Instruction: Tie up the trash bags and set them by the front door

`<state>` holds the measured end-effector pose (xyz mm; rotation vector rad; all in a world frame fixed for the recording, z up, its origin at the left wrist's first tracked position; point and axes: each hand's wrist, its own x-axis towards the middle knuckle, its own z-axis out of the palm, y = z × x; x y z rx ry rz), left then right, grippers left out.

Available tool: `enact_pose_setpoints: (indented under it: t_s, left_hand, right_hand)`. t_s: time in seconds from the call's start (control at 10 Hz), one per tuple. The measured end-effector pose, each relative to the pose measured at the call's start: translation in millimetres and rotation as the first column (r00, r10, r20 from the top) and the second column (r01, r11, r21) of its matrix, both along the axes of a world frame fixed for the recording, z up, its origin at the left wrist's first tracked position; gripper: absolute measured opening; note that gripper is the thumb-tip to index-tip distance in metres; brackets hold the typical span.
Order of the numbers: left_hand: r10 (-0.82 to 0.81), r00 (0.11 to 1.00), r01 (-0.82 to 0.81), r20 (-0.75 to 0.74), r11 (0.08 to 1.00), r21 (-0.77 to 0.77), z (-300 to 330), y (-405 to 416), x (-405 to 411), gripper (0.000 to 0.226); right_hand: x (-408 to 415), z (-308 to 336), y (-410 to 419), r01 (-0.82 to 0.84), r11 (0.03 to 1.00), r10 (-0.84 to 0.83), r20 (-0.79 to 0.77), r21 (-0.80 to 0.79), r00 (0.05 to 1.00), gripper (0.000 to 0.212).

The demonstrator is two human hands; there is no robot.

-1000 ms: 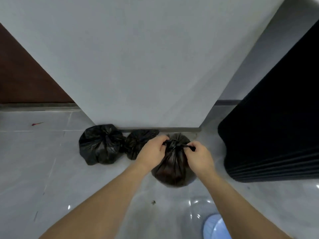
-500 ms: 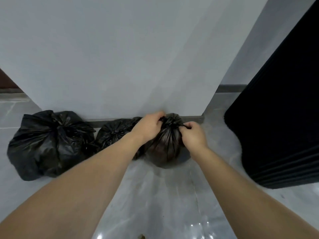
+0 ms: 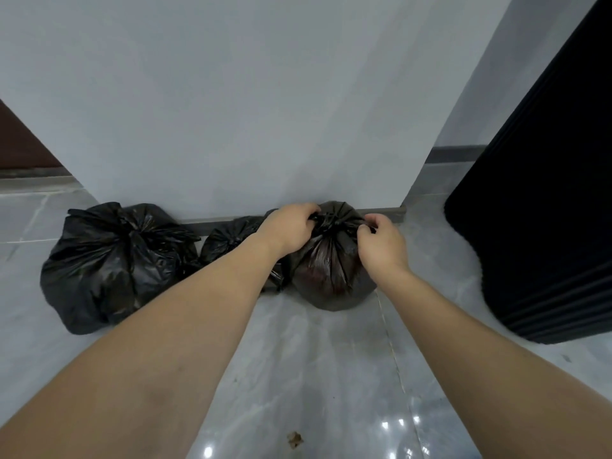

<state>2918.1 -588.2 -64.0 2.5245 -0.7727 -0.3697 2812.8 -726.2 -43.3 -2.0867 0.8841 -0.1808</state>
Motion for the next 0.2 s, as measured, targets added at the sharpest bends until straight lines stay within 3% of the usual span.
enact_pose_setpoints:
  t_s: [0.2]
  left_hand:
    - [-0.056, 0.996, 0.055, -0.068, 0.998, -0.021, 33, 30, -13, 0.051]
  right_hand:
    - [-25, 25, 11, -0.116, 0.984, 0.129, 0.088, -0.137, 0.988, 0.034]
